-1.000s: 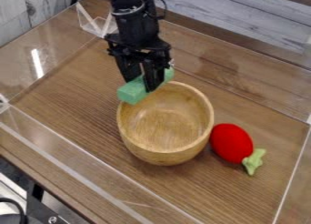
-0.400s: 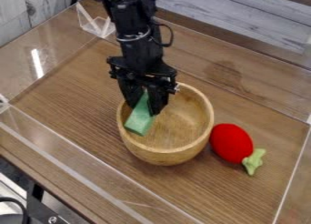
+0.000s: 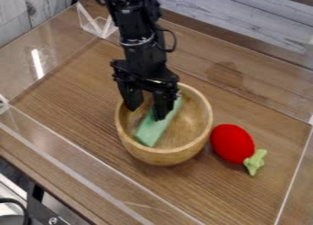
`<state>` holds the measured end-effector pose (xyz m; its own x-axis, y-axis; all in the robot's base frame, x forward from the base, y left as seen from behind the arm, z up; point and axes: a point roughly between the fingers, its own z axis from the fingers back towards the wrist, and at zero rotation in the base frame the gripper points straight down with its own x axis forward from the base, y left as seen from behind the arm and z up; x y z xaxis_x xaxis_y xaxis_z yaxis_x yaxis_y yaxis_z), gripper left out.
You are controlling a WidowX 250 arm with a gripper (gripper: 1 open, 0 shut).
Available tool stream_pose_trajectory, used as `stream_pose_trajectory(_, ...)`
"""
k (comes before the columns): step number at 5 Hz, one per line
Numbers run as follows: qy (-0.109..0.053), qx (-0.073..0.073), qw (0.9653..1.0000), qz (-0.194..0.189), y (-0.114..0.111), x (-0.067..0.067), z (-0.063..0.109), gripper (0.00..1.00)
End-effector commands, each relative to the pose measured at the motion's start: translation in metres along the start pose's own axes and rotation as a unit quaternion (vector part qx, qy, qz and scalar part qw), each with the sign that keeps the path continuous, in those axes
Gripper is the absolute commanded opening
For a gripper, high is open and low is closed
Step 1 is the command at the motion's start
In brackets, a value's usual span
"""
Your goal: Put the green block in the brown bowl
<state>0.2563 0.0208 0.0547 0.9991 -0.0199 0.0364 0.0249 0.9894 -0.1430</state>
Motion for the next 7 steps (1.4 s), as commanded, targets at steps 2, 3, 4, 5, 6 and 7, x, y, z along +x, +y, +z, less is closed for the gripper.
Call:
stream_pose_trajectory(2,-0.024,0.011,0.9994,0.021,-0.002,0.015,0.024,1.0)
stream_pose_trajectory(3,-0.027,0.012,0.9992,0.027,0.005,0.021,0.038,1.0)
stream_pose_trajectory(4,-0.027,0.016,0.9988,0.039,-0.006,0.021,0.035,1.0)
stream_pose_trajectory(5,-0.023,0.018,0.9984,0.048,-0.013,0.019,0.033,1.0)
stream_pose_trajectory(6,-0.022,0.021,0.9976,0.062,-0.015,0.022,0.032,1.0)
stream_pose_trajectory(7,-0.021,0.023,0.9967,0.075,-0.014,0.025,0.03,1.0)
